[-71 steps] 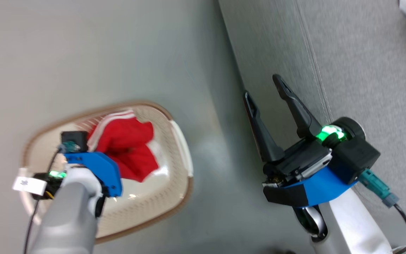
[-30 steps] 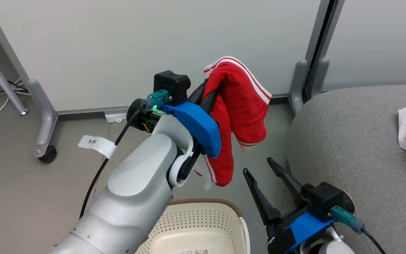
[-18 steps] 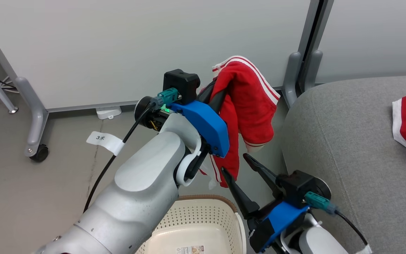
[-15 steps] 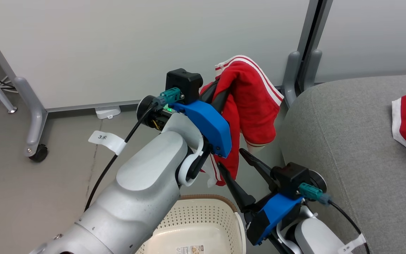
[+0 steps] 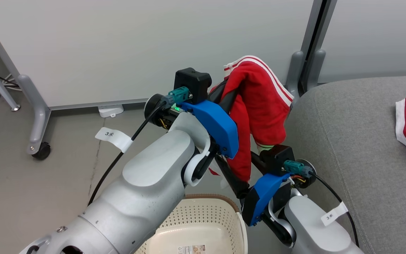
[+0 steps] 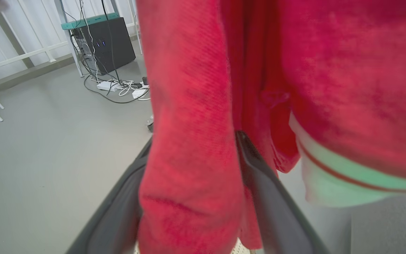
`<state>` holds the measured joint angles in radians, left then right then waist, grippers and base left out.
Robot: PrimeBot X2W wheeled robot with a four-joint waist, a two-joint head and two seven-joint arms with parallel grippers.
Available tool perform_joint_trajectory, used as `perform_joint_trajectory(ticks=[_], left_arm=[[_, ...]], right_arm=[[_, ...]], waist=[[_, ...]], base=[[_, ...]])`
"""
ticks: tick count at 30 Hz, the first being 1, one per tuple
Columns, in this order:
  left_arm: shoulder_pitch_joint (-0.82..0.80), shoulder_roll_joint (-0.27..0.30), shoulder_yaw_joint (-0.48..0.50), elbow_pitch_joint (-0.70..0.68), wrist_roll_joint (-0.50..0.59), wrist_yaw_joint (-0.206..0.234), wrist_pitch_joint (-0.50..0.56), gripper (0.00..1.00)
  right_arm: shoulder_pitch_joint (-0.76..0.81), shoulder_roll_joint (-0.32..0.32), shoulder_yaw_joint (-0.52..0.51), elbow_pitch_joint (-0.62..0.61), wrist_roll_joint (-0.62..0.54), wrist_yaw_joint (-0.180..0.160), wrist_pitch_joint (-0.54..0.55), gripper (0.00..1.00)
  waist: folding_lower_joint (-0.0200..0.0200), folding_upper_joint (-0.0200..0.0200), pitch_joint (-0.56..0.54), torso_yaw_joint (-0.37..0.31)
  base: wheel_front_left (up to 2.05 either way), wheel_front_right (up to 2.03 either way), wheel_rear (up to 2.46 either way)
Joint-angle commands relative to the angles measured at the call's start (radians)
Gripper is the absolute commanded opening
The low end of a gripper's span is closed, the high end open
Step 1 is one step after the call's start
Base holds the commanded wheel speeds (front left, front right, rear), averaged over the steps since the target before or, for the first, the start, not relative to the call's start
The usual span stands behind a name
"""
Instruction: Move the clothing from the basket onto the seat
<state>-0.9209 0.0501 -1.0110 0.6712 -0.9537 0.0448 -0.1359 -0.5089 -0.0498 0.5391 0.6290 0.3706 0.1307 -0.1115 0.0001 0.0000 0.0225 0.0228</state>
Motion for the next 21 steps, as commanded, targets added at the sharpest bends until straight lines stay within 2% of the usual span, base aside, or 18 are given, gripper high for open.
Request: perform_joint_trajectory(ticks=[1, 2, 3, 4, 5, 6, 21], left_arm=[[-0.018, 0.001, -0.008, 0.003, -0.009, 0.005, -0.009, 0.00], [-0.020, 0.001, -0.014, 0.005, -0.016, 0.005, -0.012, 0.00], [-0.023, 0.001, -0.020, 0.007, -0.020, 0.006, -0.015, 0.00], [-0.023, 0.001, -0.020, 0.007, -0.020, 0.006, -0.015, 0.00], [-0.025, 0.001, -0.025, 0.010, -0.026, 0.007, -0.018, 0.00], [-0.028, 0.001, -0.029, 0.012, -0.032, 0.007, -0.020, 0.00], [-0.049, 0.001, -0.088, 0.054, -0.088, 0.011, -0.038, 0.00]], right_arm=[[-0.029, -0.001, 0.012, 0.026, 0.019, 0.000, -0.014, 1.00], [-0.037, -0.001, 0.020, 0.043, 0.027, 0.000, -0.020, 1.00], [-0.044, -0.001, 0.028, 0.061, 0.040, 0.000, -0.025, 0.78], [-0.044, -0.001, 0.028, 0.061, 0.040, 0.000, -0.025, 0.78], [-0.051, -0.001, 0.035, 0.075, 0.051, 0.000, -0.029, 0.18], [-0.058, -0.001, 0.048, 0.087, 0.065, 0.000, -0.031, 0.00], [-0.117, -0.001, 0.139, 0.182, 0.135, 0.000, -0.093, 0.00]], waist=[[-0.0001, 0.0000, -0.002, 0.000], [-0.0001, 0.0000, -0.002, -0.001], [-0.0001, 0.0000, -0.003, -0.002], [-0.0001, 0.0000, -0.003, -0.002], [-0.0001, 0.0000, -0.004, -0.002], [-0.0001, 0.0000, -0.005, -0.003], [-0.0001, 0.0000, -0.016, -0.015]], base=[[0.00, 0.00, 0.00], [0.00, 0.00, 0.00], [0.00, 0.00, 0.00], [0.00, 0.00, 0.00], [0.00, 0.00, 0.00], [0.00, 0.00, 0.00], [0.00, 0.00, 0.00]])
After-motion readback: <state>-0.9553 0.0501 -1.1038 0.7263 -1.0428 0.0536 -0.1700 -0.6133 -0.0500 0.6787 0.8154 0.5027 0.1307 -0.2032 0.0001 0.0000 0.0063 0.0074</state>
